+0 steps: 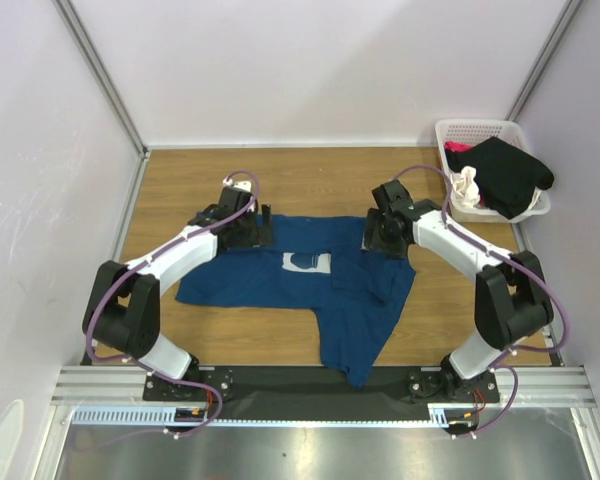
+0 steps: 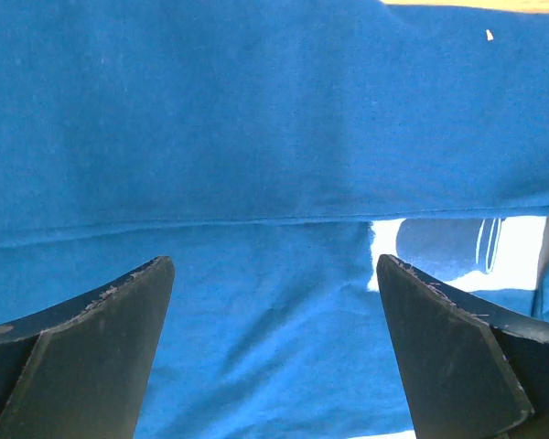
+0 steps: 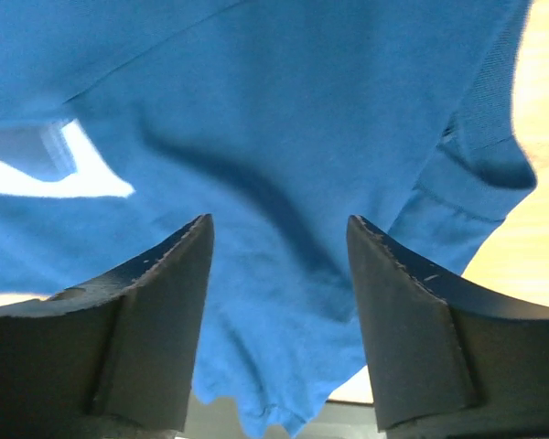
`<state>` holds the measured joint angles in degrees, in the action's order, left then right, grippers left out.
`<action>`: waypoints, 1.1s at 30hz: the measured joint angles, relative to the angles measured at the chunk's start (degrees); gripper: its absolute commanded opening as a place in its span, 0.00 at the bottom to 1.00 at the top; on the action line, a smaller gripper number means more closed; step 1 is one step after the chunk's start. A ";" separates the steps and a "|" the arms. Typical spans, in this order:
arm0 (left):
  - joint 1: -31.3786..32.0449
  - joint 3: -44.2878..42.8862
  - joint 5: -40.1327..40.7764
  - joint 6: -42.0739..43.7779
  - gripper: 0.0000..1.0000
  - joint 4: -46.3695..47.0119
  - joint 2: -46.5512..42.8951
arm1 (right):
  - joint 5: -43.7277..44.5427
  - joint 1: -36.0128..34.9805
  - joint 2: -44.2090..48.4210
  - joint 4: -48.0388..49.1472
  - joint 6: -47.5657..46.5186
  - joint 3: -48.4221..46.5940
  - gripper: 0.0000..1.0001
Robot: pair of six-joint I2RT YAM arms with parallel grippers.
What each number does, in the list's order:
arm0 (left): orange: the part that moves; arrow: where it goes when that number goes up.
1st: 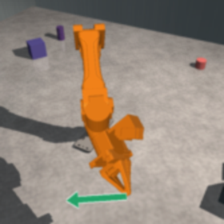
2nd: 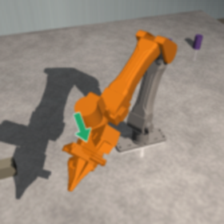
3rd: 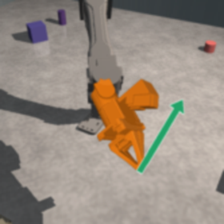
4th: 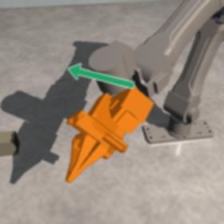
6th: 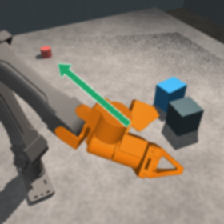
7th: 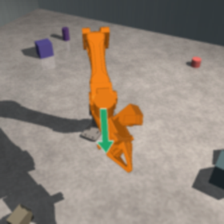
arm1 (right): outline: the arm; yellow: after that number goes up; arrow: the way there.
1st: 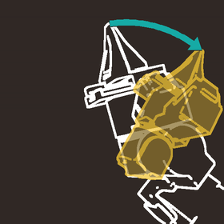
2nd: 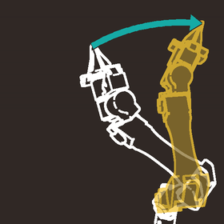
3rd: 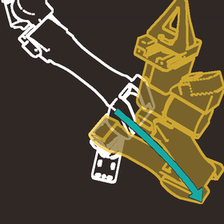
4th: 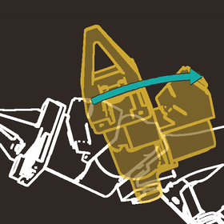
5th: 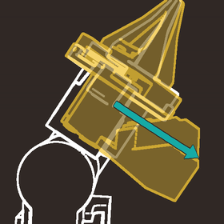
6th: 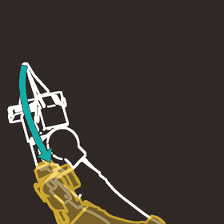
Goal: Fold and stack the t-shirts
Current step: Fold the tshirt
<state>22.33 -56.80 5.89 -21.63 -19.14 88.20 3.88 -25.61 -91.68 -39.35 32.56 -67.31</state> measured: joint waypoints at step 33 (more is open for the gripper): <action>22.93 -2.97 -13.11 -24.20 0.69 14.34 11.45 | -6.54 10.34 6.64 18.25 4.42 23.19 0.15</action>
<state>45.25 -59.77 -7.22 -45.82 -4.80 99.66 -2.66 -15.27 -85.03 -21.10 36.97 -44.12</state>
